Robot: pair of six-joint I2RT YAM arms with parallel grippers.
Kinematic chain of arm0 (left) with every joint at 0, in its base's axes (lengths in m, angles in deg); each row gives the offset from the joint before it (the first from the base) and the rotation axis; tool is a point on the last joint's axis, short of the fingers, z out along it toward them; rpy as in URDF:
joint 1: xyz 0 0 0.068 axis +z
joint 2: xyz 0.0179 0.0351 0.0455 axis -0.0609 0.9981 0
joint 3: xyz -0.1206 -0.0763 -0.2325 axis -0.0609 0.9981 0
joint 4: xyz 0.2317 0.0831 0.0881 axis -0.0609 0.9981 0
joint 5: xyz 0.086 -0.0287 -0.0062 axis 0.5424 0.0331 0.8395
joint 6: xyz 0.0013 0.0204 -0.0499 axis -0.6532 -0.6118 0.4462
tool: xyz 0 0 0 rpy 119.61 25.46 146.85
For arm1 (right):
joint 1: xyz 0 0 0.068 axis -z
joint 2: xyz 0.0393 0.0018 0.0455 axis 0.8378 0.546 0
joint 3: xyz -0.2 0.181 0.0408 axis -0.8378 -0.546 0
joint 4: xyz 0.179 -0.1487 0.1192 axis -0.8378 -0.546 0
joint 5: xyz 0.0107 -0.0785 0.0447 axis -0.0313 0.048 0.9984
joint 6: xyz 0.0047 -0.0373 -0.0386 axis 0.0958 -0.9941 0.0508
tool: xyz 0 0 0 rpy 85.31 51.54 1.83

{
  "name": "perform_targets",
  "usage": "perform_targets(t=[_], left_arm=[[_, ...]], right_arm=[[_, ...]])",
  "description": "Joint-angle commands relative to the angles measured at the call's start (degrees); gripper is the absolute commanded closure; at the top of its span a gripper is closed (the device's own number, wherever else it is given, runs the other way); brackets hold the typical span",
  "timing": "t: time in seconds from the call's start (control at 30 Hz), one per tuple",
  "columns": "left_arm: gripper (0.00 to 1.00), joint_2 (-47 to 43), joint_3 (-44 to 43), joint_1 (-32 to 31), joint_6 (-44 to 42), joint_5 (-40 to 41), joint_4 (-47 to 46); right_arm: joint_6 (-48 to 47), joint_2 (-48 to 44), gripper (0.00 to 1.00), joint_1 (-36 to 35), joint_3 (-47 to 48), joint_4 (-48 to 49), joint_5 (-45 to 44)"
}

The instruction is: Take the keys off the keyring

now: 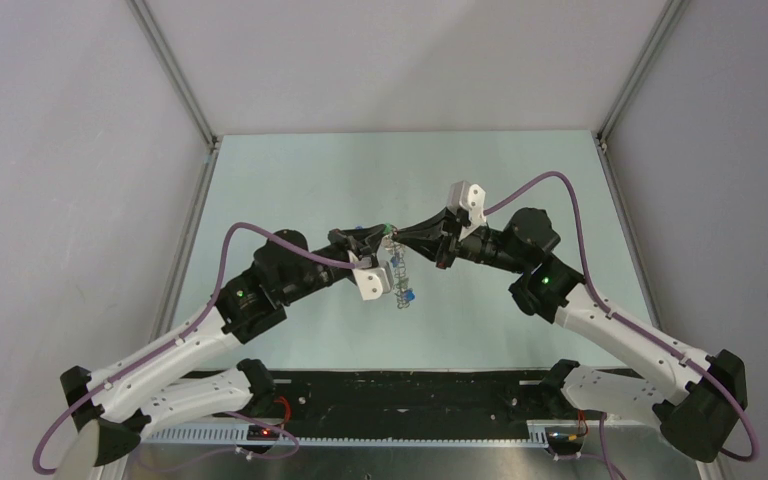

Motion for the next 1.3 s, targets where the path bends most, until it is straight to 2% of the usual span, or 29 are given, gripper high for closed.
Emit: perform_targets(t=[0.0, 0.77, 1.1, 1.27], left_arm=[[1.0, 0.33, -0.4, 0.35, -1.11, -0.32, -0.11], [1.0, -0.68, -0.69, 0.77, -1.0, 2.8, -1.21], [1.0, -1.82, -0.34, 1.41, -1.02, 2.64, -2.17], [1.0, -2.01, -0.31, 1.52, -0.84, 2.38, -2.2]], right_arm=[[1.6, -0.48, 1.0, -0.2, 0.87, 7.88, 0.27], [15.1, 3.85, 1.0, -0.18, 0.94, 0.86, 12.97], [13.49, 5.12, 1.0, 0.13, 2.42, -9.94, 15.45], [12.85, 6.01, 1.0, 0.14, 2.41, -12.21, 15.63]])
